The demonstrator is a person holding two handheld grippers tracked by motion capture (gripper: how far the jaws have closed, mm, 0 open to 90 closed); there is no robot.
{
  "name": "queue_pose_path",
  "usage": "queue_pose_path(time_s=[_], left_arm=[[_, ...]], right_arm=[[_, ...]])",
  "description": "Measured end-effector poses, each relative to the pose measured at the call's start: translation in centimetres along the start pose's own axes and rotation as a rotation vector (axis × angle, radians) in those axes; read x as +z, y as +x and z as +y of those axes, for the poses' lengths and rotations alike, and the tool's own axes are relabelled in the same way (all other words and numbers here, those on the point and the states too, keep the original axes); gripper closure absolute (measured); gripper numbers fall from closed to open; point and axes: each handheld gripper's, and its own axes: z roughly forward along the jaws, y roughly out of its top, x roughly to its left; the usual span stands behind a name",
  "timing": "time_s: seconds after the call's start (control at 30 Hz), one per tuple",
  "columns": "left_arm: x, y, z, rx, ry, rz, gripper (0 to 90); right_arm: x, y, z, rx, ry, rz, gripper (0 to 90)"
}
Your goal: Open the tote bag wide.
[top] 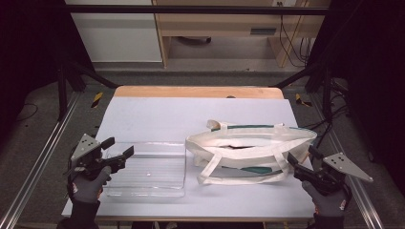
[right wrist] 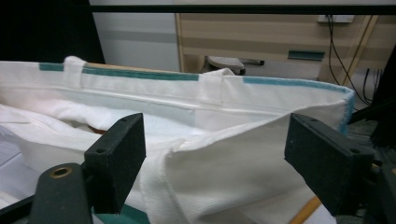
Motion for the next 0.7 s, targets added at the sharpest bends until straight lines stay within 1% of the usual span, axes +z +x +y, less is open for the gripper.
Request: queue_pose_path(time_s=[0.1, 0.13, 0.17, 0.2, 0.3, 0.33, 0.37, 0.4, 0.43, 0.47, 0.5, 0.53, 0.57, 0.63, 0.7], left_arm=[[0.5, -1.4, 0.2, 0.029, 0.008, -0.013, 18.6], [0.6, -1.8, 0.3, 0.030, 0.006, -0.016, 17.8], [0.6, -1.8, 0.3, 0.030, 0.006, -0.016, 16.8], [0.9, -2.4, 0.5, 0.017, 0.006, -0.035, 15.1], [1.1, -2.9, 0.9, 0.002, 0.000, -0.041, 8.7], [1.1, -2.9, 0.9, 0.002, 0.000, -0.041, 6.8], [1.1, -3.0, 1.0, -0.010, -0.007, -0.049, 5.2], [1.1, -3.0, 1.0, -0.010, -0.007, -0.049, 4.0], [1.1, -3.1, 1.2, -0.030, -0.016, -0.057, 2.6], [1.2, -3.2, 1.3, -0.040, -0.023, -0.060, 1.8], [1.2, -3.2, 1.4, -0.041, -0.024, -0.065, 1.6], [1.2, -3.4, 1.5, -0.031, -0.031, -0.060, 1.6], [1.2, -3.6, 1.7, -0.012, -0.037, -0.047, 1.8], [1.3, -4.2, 2.0, 0.020, -0.036, -0.049, 3.7], [1.5, -4.7, 2.4, 0.048, -0.042, -0.048, 7.9]], right_arm=[[0.1, 0.7, 0.2, -0.006, 0.003, 0.022, 22.9], [0.2, 1.0, 0.3, -0.005, 0.008, 0.031, 23.2], [0.2, 1.0, 0.3, -0.005, 0.008, 0.031, 23.2], [0.5, 1.6, 0.3, -0.009, 0.014, 0.055, 23.8], [1.1, 2.6, 0.4, -0.029, 0.027, 0.078, 23.8], [1.1, 2.6, 0.4, -0.029, 0.027, 0.078, 23.8], [1.5, 3.2, 0.5, -0.039, 0.036, 0.092, 23.8], [1.5, 3.2, 0.5, -0.039, 0.036, 0.092, 23.8], [1.8, 3.7, 0.5, -0.045, 0.045, 0.102, 23.8], [2.0, 3.9, 0.5, -0.046, 0.048, 0.109, 23.8], [2.2, 4.1, 0.6, -0.052, 0.049, 0.113, 23.8], [2.3, 4.3, 0.6, -0.058, 0.051, 0.117, 23.8], [2.4, 4.6, 0.7, -0.063, 0.052, 0.122, 23.9], [2.8, 5.1, 1.0, -0.074, 0.056, 0.143, 24.6], [3.1, 5.6, 1.3, -0.081, 0.058, 0.159, 26.0]])
